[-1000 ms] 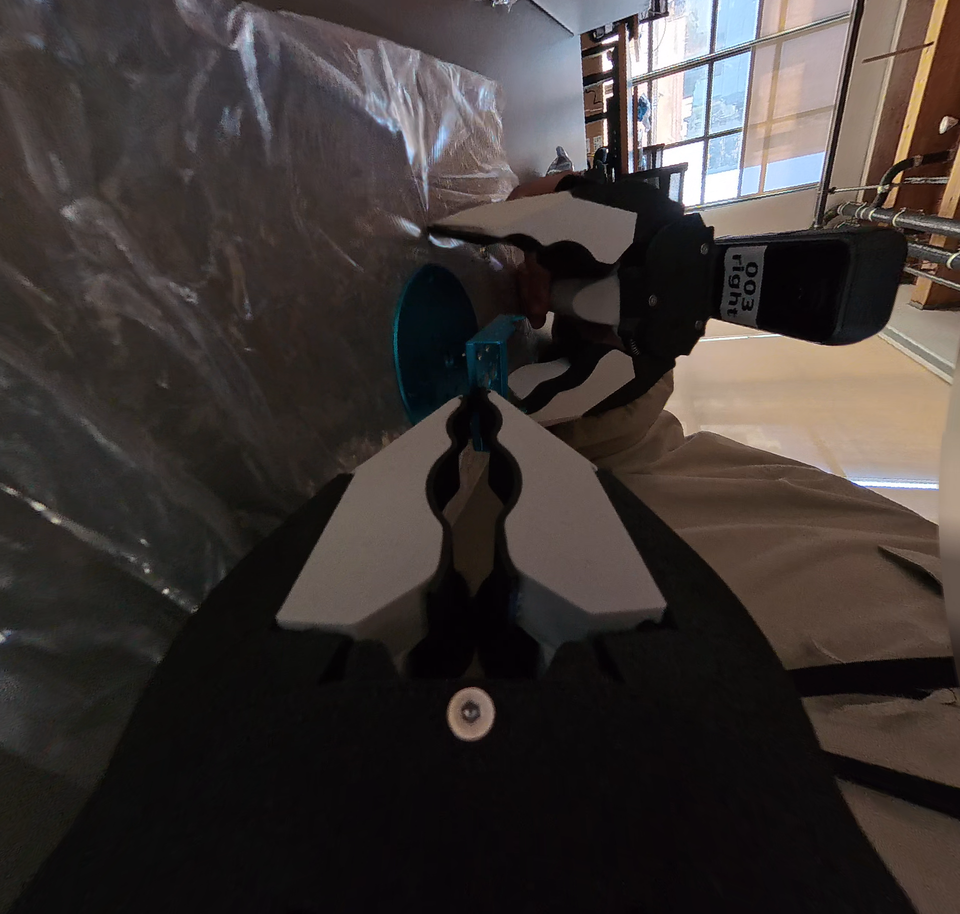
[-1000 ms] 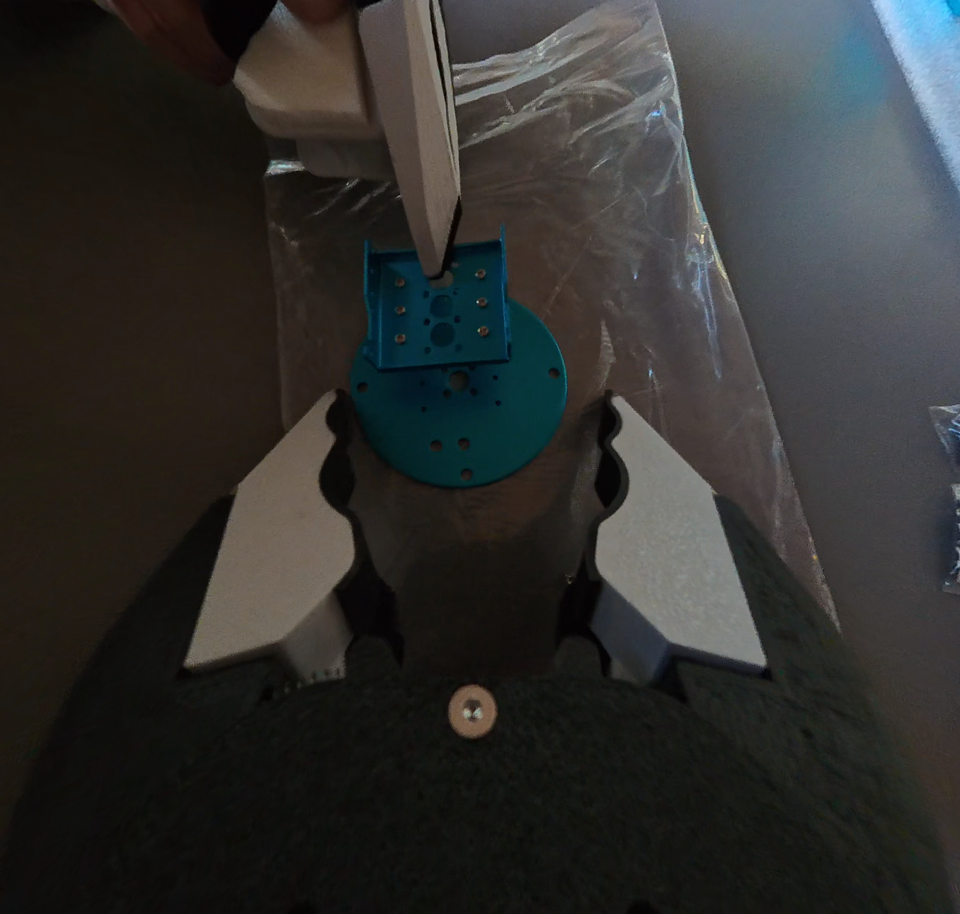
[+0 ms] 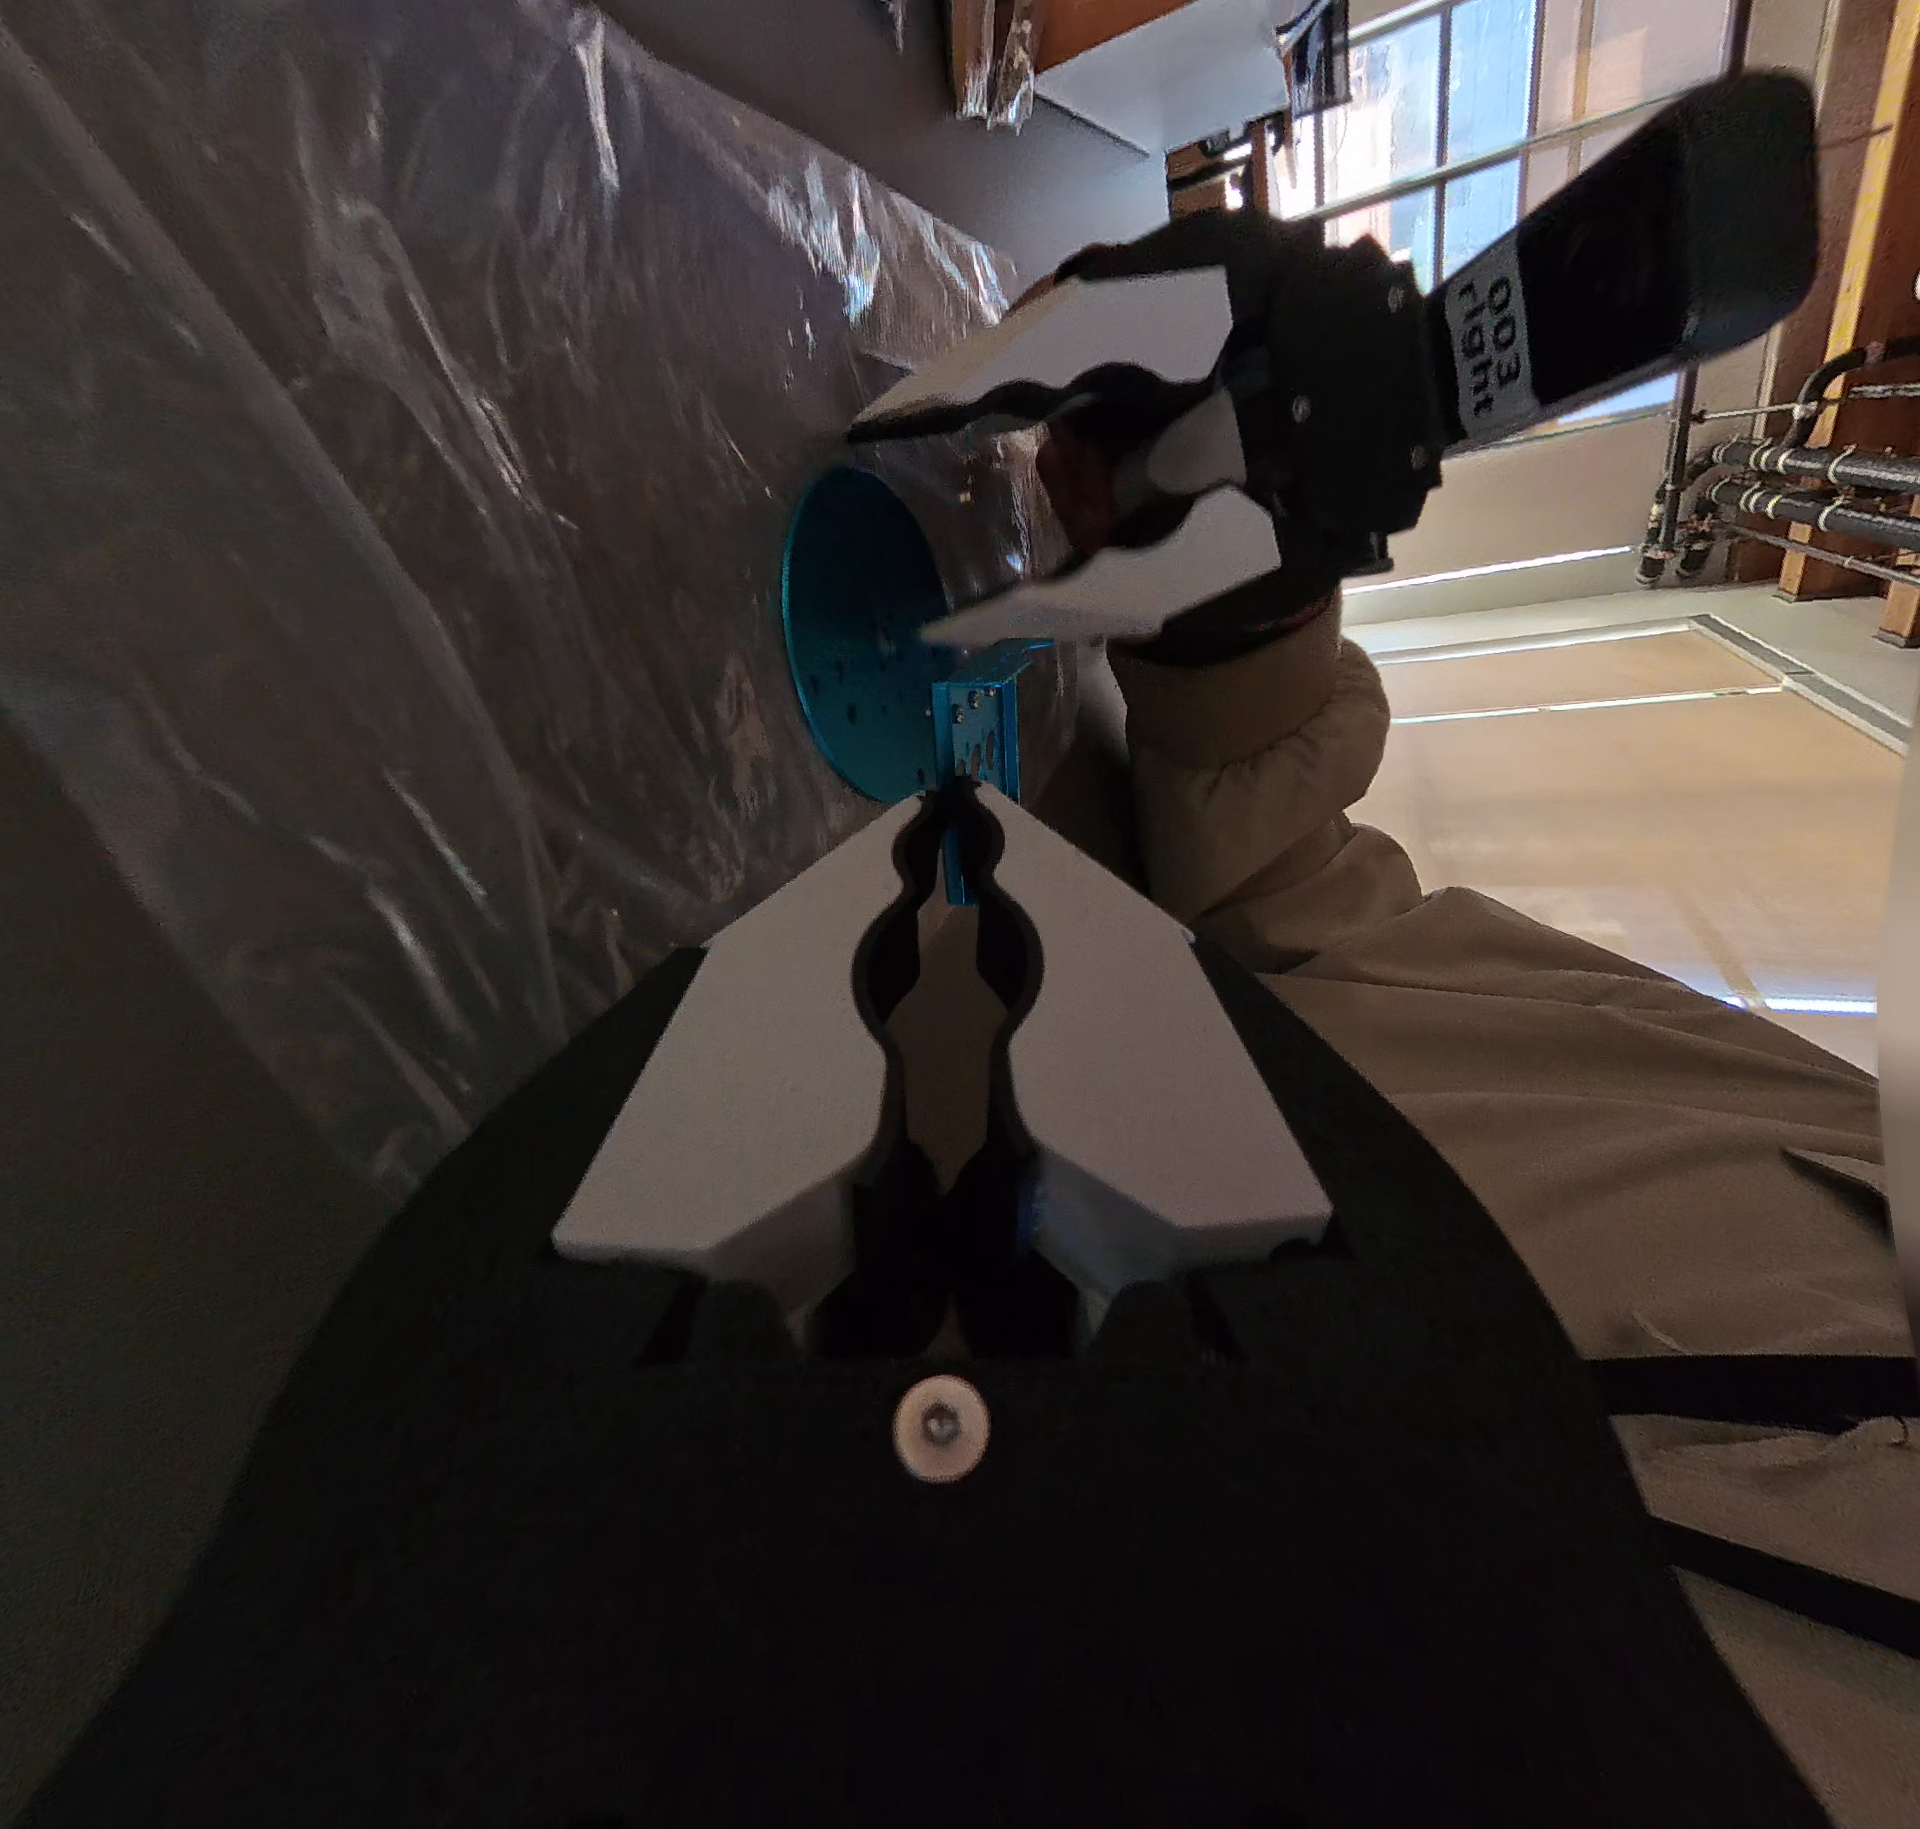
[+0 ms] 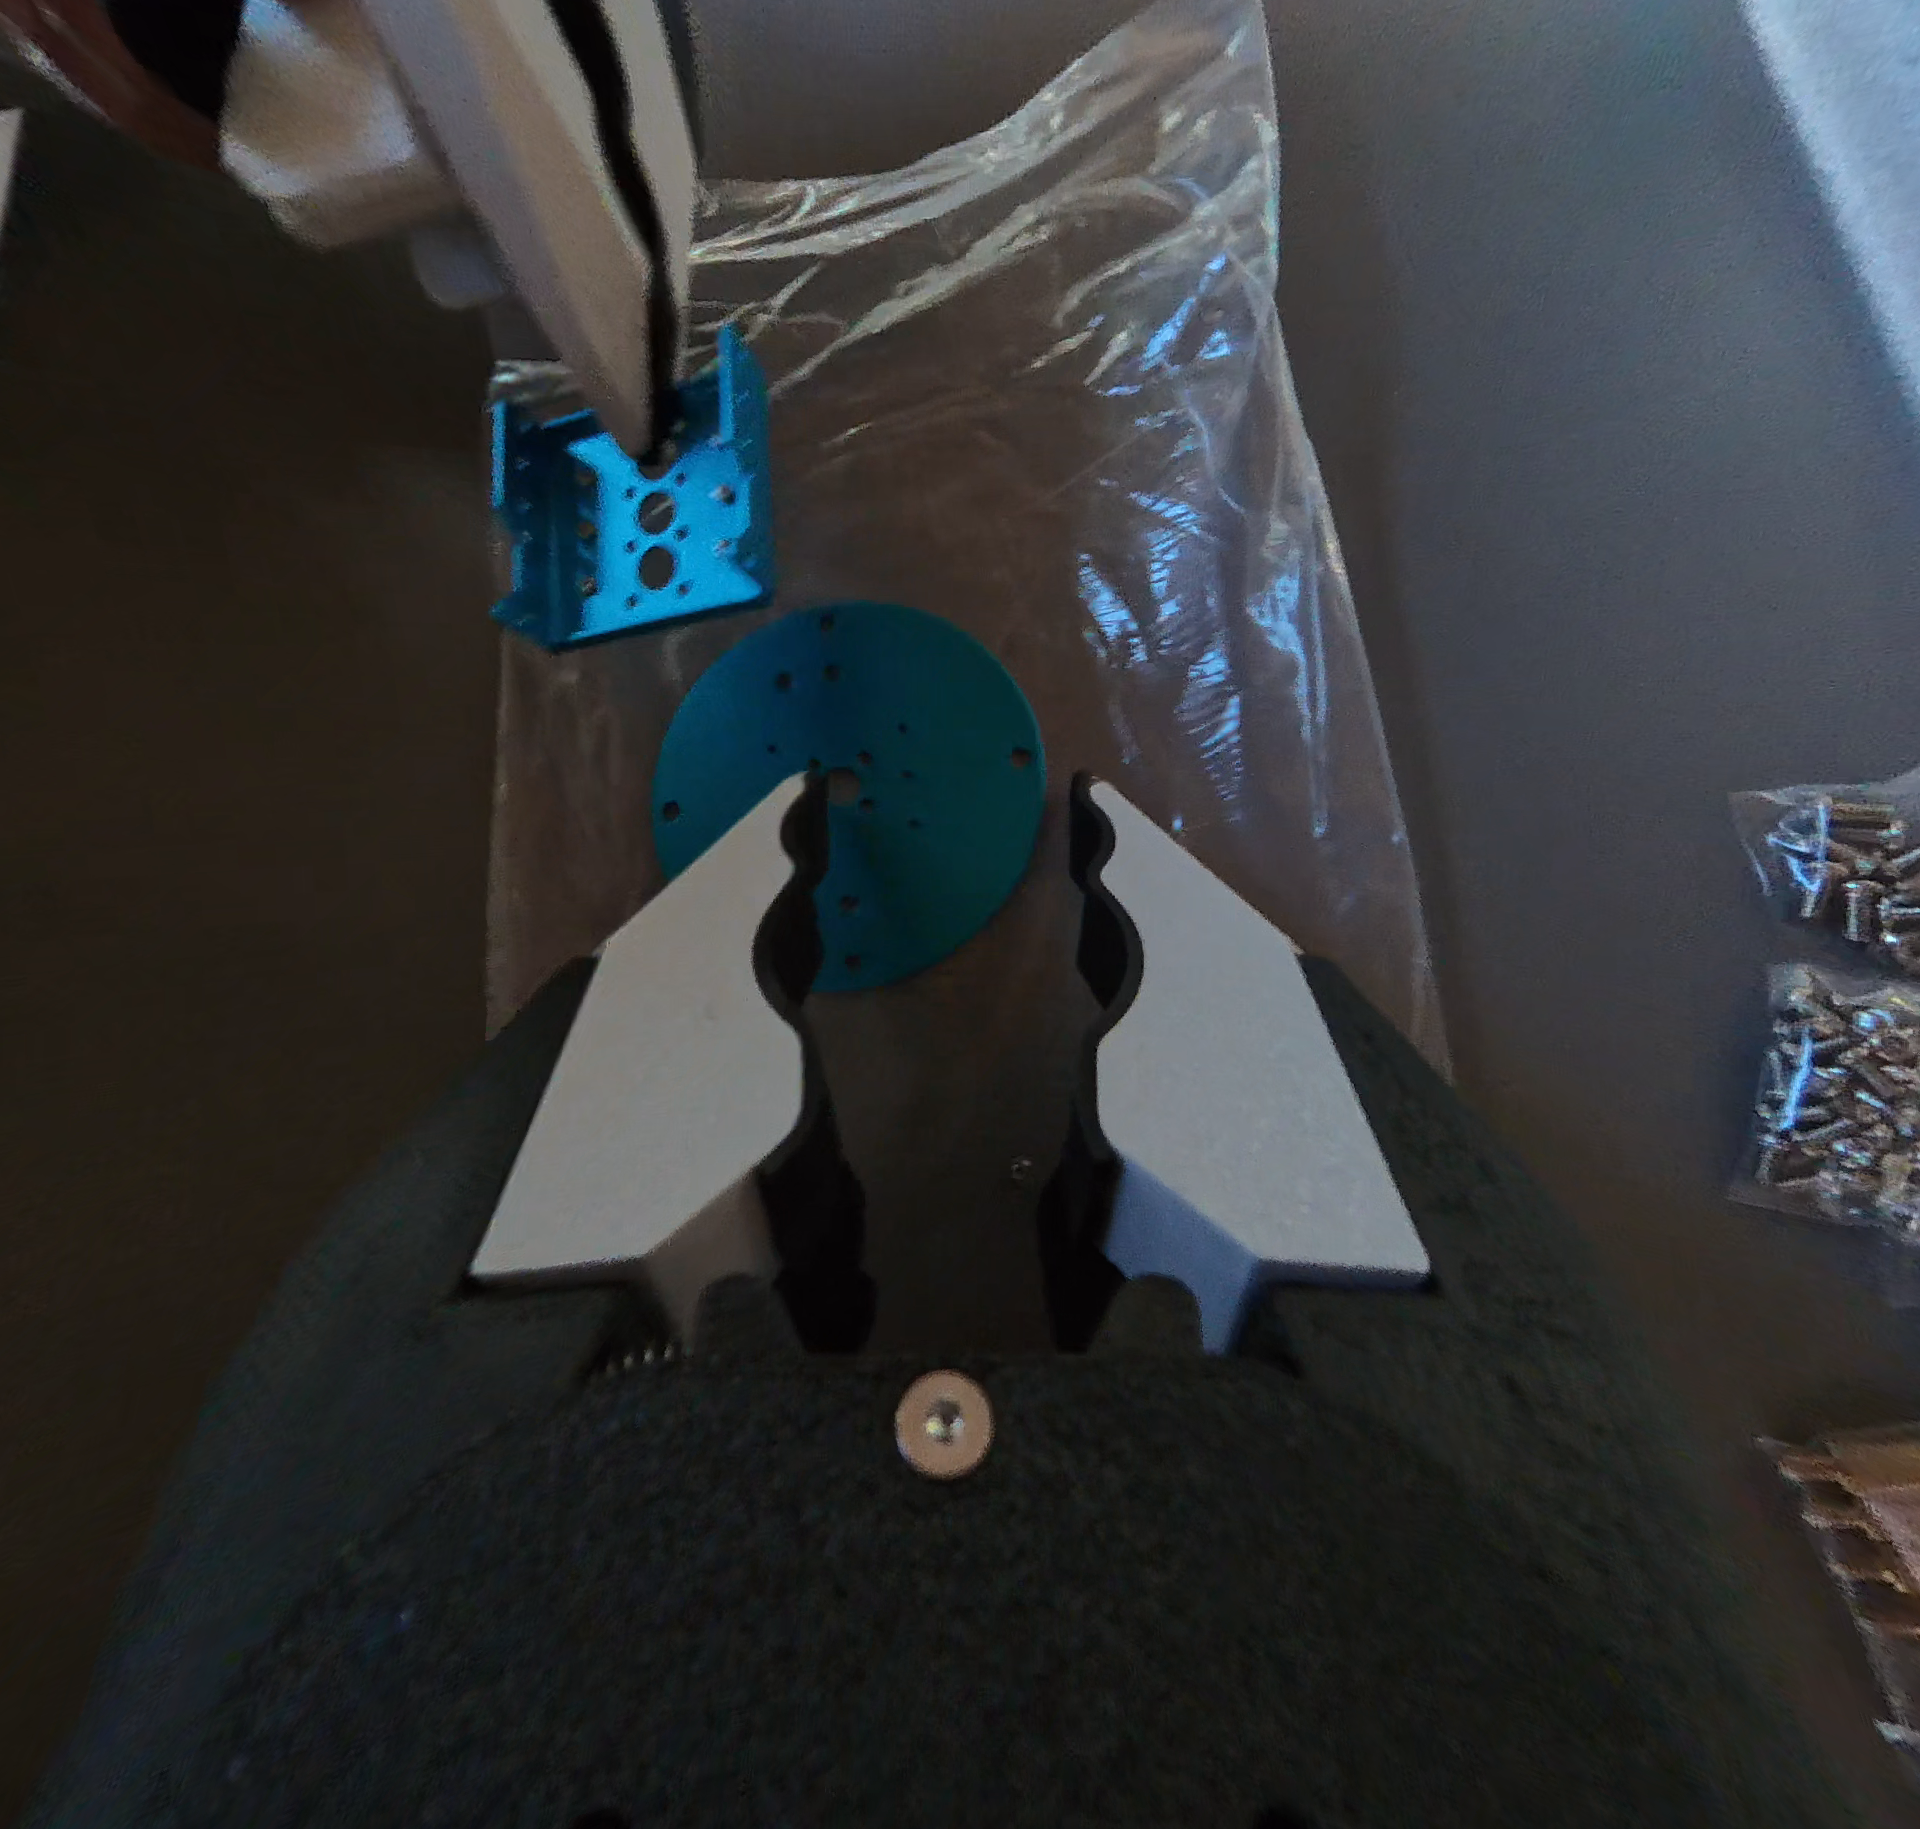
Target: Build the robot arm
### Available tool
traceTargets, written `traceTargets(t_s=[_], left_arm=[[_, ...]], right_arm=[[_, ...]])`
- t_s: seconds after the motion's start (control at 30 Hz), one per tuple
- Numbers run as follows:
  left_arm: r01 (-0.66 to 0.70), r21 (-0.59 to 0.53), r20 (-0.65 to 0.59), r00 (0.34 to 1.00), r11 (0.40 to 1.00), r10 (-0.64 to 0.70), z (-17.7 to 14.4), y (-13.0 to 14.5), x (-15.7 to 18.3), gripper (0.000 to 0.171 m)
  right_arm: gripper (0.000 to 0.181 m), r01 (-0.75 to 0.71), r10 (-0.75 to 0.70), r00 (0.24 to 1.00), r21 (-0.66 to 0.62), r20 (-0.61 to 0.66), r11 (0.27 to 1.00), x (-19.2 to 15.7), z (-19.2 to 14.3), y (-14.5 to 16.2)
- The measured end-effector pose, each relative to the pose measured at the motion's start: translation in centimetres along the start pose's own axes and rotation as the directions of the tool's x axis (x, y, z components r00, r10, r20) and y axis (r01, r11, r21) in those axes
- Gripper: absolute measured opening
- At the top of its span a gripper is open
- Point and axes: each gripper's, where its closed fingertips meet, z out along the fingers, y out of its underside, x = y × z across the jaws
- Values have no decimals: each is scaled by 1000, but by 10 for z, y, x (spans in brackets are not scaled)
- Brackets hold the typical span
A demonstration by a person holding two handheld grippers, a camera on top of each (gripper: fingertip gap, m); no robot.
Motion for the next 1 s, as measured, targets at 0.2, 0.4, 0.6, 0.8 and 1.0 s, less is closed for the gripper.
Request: traceTargets(t_s=[0.2, 0.4, 0.6, 0.8, 1.0], left_arm=[[2, -42, -19, 1000, 999, -3, 13, 14, 1, 2], [21, -45, -36, 999, 999, -22, 19, 17, -1, 1], [16, -2, -30, 999, 1000, -16, 4, 12, 0, 1], [20, 31, -22, 1000, 999, -20, -11, 9, -6, 1], [-1, 18, -40, 999, 1000, 2, -7, 10, -1, 1]], right_arm=[[27, -57, 57, 996, 0, 68, 998, 1, 6, -6], [23, -123, 121, 970, -6, 211, 992, -16, 5, -4], [23, -59, 63, 936, -21, 348, 998, -51, 0, -1], [79, 29, -26, 976, -12, 216, 999, -68, -5, 3], [100, 108, -111, 989, -41, -96, 993, -66, 8, 13]])
